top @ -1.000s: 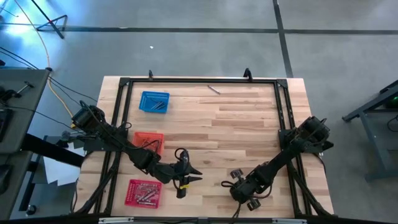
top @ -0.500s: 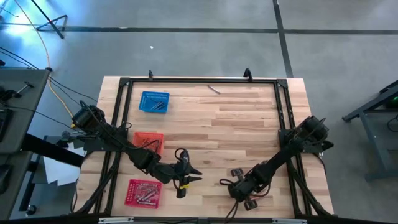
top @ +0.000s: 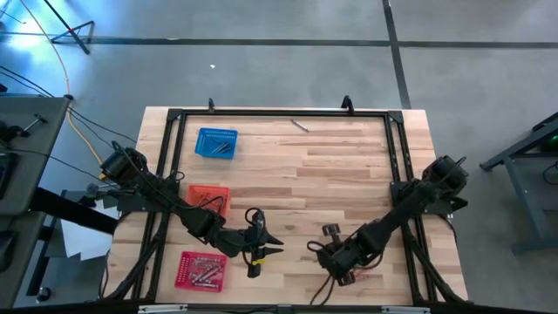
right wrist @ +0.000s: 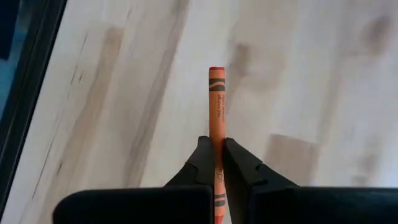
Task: Sort crayons
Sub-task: Put the orange crayon into the orange bin
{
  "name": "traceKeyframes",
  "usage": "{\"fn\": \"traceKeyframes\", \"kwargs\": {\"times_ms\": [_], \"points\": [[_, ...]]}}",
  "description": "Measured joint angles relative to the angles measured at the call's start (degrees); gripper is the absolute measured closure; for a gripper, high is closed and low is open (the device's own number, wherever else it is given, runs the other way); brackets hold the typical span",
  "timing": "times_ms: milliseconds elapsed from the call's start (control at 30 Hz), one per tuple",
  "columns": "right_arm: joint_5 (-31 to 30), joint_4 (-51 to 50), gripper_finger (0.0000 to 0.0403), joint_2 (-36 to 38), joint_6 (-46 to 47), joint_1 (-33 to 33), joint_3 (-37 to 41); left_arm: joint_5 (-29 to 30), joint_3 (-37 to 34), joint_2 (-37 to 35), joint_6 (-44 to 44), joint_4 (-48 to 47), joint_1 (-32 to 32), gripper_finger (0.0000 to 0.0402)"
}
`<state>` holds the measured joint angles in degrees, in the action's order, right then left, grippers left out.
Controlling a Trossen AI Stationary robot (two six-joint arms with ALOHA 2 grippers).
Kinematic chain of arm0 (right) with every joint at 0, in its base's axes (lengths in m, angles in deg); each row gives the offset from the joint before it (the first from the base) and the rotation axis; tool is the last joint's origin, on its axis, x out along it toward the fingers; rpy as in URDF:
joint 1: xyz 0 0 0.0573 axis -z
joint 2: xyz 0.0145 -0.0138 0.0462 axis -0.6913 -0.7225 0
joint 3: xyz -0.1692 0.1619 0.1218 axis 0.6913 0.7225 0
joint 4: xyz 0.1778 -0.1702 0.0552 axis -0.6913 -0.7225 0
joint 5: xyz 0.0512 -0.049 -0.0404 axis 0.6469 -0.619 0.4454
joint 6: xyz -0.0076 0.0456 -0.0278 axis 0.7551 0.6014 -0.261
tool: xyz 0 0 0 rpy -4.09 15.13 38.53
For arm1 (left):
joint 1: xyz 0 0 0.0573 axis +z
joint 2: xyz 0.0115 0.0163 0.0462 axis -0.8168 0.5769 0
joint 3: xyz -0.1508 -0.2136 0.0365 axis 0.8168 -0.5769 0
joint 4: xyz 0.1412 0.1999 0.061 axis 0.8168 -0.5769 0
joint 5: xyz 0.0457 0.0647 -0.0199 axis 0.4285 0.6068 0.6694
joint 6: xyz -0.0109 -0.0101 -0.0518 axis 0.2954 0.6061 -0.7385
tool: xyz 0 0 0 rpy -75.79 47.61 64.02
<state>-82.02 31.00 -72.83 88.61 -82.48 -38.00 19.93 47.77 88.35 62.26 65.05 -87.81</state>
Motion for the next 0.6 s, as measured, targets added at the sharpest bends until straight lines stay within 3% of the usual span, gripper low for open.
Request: {"fn": "traceKeyframes", "kwargs": {"times_ms": [300,433,600], "points": [[-10.5,1.1,0.0403,9.7,-1.2,0.2,0.0,0.0,0.0,0.0,-0.4,0.3,0.0,0.0332],[-18.0,8.7,0.0403,11.9,-5.8,0.5,0.0,0.0,0.0,0.0,0.3,2.6,0.2,0.0332],[-20.1,15.9,0.0403,12.0,-13.1,1.1,-0.1,-1.1,0.0,0.0,7.1,10.8,0.4,0.0332]]}}
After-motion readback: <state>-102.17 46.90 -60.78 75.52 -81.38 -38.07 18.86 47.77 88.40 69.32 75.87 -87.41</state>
